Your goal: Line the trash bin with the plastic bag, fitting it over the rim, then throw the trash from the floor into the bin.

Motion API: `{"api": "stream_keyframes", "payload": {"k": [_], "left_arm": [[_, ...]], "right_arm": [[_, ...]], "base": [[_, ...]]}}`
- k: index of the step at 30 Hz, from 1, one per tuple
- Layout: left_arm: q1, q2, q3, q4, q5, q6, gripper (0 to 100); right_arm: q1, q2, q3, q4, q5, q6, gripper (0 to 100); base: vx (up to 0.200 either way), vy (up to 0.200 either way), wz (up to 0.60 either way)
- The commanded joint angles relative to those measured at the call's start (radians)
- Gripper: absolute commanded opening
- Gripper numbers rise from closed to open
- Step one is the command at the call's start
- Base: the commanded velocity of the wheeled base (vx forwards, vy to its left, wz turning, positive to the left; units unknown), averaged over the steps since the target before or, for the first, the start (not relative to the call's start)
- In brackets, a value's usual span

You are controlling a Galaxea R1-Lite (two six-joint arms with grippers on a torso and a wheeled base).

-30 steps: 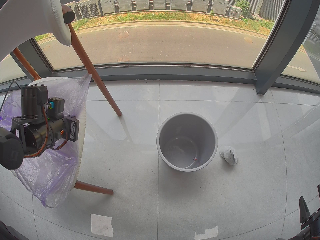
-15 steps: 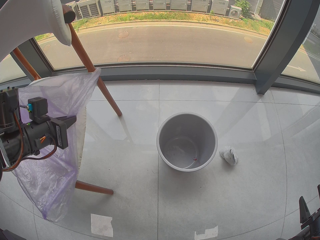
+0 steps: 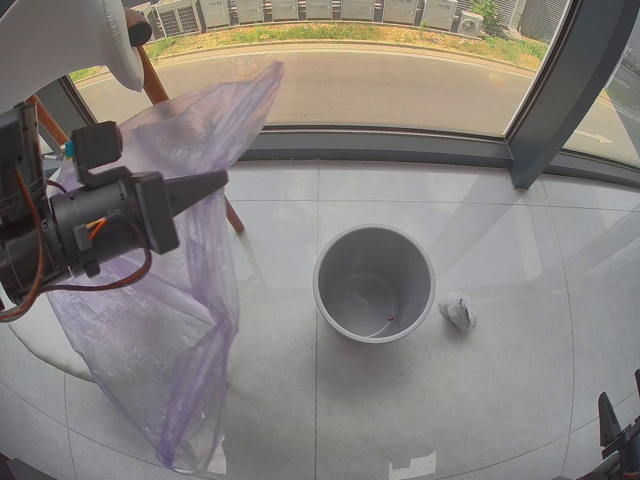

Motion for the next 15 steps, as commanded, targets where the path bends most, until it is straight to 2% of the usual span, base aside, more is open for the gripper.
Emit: {"api": "stream_keyframes", "payload": {"k": [1,5,15], "left_arm": [[-0.139,0.075,-0.076,0.001,-0.002,-0.018,0],[-0.204,0.124,-0.1,0.0,-0.001,-0.019,0],[-0.301,0.236,-0.212,0.001,0.007,-0.027,0]], "right_arm": [[0.0,-0.012,0.018,-0.001,0.0,0.001,100],[0.0,-0.012,0.018,0.0,0.0,0.001,100],[0.0,-0.012,0.018,0.0,0.0,0.001,100]], "base": [[0.0,0.0,0.0],[0.0,0.0,0.0],[0.0,0.0,0.0]]}}
